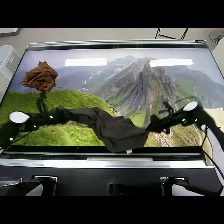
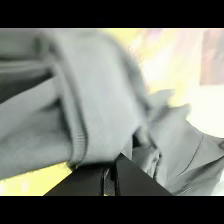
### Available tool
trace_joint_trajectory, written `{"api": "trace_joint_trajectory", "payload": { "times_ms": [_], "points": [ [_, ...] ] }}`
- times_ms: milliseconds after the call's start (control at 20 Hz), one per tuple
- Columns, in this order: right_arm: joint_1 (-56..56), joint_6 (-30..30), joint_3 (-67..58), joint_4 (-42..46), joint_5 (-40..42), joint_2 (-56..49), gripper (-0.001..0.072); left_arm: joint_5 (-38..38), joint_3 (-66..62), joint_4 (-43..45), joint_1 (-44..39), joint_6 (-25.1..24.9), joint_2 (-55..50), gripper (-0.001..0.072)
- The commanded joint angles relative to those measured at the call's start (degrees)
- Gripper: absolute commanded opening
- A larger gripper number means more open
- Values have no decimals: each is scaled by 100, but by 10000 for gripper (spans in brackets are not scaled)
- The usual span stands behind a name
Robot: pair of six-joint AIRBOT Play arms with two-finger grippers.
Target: Fold the clothes and pants, and hang the long-sleeved shirts on hangers.
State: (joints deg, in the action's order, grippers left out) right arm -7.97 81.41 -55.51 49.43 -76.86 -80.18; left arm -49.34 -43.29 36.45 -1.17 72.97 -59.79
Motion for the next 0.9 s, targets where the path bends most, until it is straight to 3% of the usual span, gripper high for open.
{"api": "trace_joint_trajectory", "payload": {
  "times_ms": [0,250,400,500,700,850],
  "points": [
    [-4,-111,-1746,133,260,568,46,28,-1106,61,205,-59,660,22],
    [-4,-109,-5025,695,1569,1567,47,31,-3832,63,765,-52,1513,22],
    [-4,-107,-5582,953,1626,2218,47,28,-4522,66,942,-46,1928,22],
    [-4,-26,-5582,1320,970,2514,47,-236,-4492,328,942,238,2157,22],
    [-4,680,-5429,2542,-1344,2496,47,-1624,-4382,1443,942,1025,2188,22],
    [-4,1156,-4675,2647,-1926,2291,47,-1172,-3757,1353,828,999,2124,22]
  ]
}}
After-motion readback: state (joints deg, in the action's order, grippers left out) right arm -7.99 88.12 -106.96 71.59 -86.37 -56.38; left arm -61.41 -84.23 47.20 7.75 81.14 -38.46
